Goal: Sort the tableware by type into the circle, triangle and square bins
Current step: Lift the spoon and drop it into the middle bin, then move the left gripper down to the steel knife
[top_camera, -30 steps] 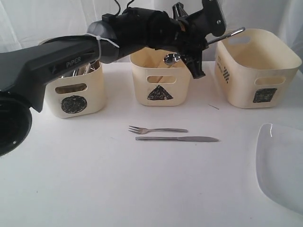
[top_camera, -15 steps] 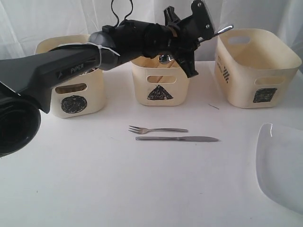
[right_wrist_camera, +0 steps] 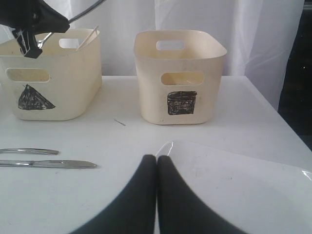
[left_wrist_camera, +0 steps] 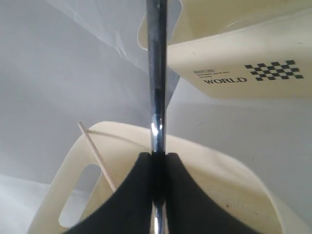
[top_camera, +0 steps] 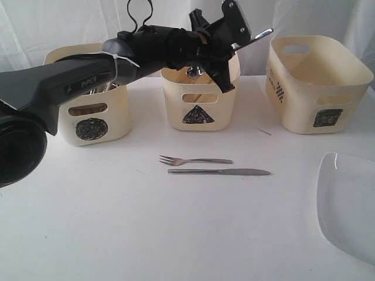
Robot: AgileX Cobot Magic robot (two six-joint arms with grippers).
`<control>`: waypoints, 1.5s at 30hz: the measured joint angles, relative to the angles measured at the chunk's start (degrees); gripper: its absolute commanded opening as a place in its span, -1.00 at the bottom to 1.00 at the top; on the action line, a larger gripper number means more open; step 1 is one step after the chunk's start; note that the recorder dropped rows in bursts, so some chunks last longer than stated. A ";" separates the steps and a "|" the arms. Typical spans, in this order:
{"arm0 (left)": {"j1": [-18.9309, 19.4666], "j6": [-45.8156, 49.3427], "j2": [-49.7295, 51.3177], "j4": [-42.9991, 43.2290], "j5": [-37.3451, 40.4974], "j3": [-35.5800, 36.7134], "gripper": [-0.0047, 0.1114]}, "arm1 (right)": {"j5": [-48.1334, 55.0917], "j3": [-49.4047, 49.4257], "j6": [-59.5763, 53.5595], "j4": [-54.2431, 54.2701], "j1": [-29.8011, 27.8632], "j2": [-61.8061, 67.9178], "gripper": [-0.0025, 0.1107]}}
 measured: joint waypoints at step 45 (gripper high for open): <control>-6.61 -0.50 -3.66 -2.79 47.18 0.00 -0.25 | 0.00 0.00 0.00 0.00 0.00 0.00 -0.96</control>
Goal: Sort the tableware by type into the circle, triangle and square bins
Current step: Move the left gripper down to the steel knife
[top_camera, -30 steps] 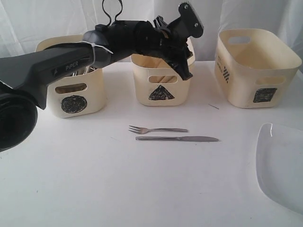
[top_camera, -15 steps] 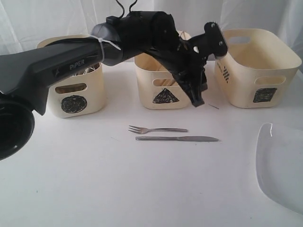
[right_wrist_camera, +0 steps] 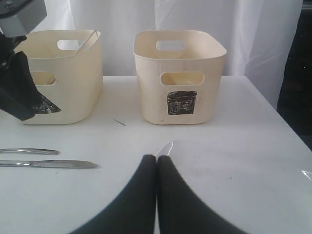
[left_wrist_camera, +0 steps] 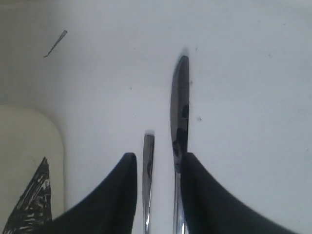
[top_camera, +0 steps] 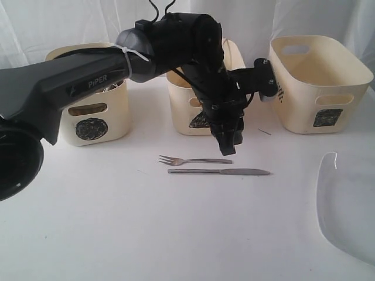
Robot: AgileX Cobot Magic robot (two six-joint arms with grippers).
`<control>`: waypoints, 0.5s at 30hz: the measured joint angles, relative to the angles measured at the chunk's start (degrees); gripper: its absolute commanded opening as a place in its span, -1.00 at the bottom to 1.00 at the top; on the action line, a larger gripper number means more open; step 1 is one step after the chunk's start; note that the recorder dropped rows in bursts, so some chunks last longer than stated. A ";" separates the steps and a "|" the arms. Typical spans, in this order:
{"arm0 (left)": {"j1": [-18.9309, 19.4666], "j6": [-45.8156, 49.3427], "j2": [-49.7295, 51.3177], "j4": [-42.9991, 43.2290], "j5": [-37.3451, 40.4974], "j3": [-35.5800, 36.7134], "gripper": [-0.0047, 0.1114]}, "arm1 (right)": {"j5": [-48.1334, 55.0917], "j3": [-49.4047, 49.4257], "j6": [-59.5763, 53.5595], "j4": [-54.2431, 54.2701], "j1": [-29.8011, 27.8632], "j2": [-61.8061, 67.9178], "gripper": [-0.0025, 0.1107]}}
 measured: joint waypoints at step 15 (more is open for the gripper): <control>1.01 0.19 3.45 2.18 3.01 0.00 -0.05 | 0.00 0.00 0.00 0.00 0.00 0.00 -0.96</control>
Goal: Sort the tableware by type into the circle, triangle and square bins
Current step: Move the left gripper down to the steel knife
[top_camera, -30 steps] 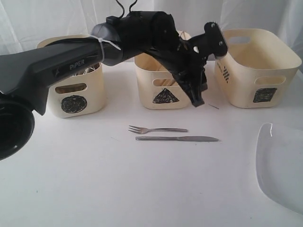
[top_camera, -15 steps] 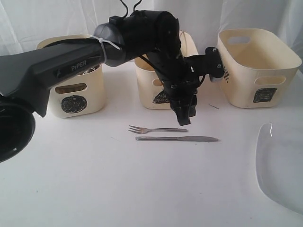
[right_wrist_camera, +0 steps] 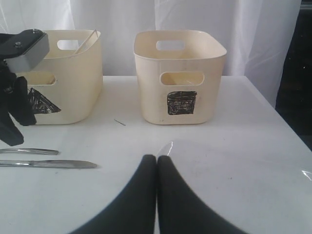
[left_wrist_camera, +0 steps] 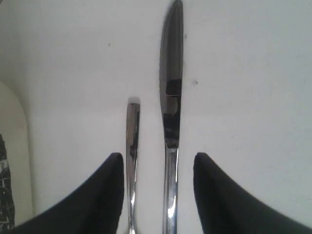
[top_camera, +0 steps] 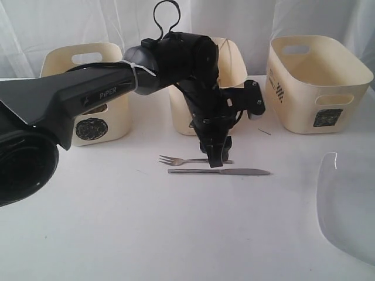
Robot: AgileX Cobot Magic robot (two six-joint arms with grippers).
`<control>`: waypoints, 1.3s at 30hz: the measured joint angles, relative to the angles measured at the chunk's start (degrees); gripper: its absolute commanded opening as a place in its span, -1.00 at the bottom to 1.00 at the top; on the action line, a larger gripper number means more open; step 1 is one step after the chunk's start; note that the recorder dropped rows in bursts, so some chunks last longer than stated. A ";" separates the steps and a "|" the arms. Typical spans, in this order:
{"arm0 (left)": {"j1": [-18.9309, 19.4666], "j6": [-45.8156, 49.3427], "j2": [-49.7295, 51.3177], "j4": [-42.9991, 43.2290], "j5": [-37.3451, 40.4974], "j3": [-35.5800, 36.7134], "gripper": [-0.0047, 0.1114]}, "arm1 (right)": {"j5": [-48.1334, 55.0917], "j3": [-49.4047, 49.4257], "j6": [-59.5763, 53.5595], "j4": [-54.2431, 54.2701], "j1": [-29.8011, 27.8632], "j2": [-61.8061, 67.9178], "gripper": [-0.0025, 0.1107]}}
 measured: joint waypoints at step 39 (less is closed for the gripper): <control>2.13 4.48 1.67 -7.66 4.59 5.43 -0.10 | 0.00 0.00 0.00 0.00 0.00 0.00 -0.96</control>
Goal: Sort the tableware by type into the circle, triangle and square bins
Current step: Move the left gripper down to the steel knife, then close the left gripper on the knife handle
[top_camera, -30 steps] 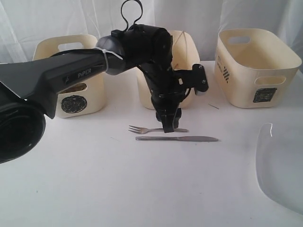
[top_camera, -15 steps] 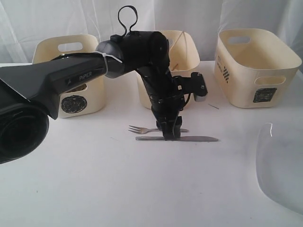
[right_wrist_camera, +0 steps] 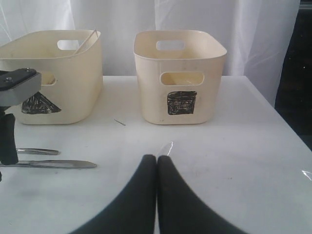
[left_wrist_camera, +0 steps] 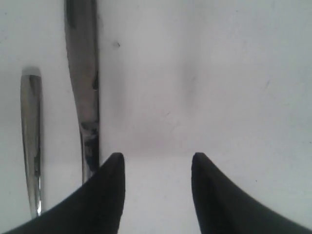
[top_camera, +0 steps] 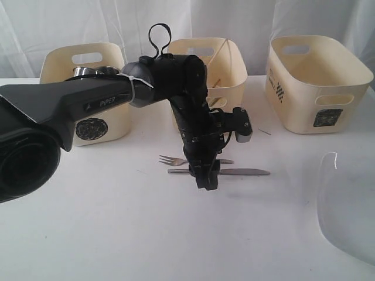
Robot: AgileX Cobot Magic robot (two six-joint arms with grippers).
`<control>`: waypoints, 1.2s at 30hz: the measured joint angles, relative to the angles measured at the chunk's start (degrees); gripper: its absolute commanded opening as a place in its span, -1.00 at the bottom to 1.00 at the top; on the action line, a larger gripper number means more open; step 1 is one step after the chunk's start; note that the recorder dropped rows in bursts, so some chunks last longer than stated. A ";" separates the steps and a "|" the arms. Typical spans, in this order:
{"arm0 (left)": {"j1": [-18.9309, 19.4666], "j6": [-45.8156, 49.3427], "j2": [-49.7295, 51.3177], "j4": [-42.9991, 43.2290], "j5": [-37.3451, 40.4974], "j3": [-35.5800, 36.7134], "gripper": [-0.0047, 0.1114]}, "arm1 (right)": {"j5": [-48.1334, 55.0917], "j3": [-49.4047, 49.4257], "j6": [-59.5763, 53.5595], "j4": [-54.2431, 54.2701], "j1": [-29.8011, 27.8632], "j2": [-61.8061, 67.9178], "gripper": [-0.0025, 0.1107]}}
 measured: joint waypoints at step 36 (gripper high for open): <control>0.00 0.61 0.35 4.03 -6.69 0.14 -0.10 | 0.00 0.00 0.00 0.00 0.00 0.00 -0.96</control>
